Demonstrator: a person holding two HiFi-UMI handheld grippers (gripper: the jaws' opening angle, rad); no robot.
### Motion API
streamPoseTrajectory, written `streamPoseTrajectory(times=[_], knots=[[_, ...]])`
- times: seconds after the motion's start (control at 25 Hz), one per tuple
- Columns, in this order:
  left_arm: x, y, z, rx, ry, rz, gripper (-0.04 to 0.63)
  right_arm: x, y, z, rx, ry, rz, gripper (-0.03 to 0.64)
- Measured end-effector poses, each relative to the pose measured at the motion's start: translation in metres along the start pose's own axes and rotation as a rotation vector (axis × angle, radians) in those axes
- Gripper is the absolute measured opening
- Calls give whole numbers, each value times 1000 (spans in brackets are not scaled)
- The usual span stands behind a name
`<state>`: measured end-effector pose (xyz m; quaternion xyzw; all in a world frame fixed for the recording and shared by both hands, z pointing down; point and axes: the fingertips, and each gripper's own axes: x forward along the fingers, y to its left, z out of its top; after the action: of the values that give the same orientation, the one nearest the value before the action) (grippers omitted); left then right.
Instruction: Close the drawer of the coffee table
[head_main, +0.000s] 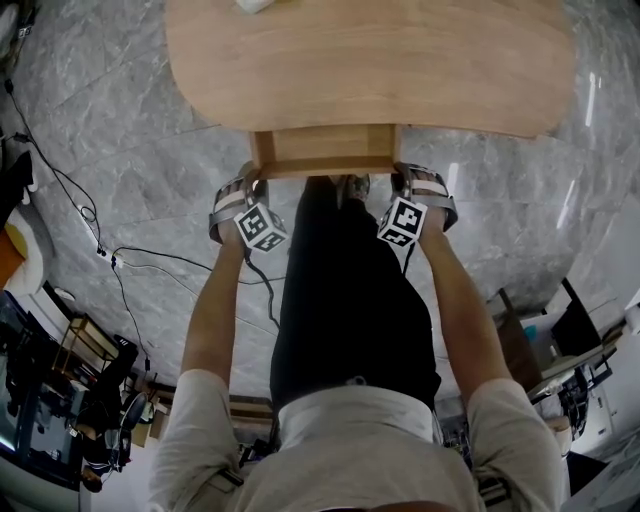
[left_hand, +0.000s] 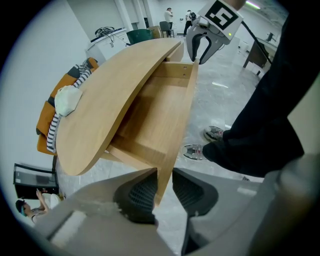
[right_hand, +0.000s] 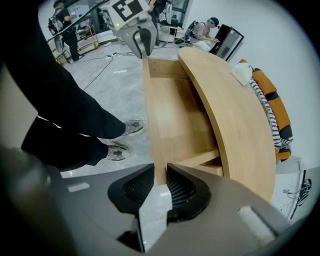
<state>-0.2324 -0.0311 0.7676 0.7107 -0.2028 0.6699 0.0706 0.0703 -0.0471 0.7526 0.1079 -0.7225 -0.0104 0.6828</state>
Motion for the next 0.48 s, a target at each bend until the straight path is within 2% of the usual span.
streamPoseTrajectory(times=[0.48], knots=[[7, 32, 12, 10, -11, 24, 123, 10, -27, 4, 14, 6, -34, 86]])
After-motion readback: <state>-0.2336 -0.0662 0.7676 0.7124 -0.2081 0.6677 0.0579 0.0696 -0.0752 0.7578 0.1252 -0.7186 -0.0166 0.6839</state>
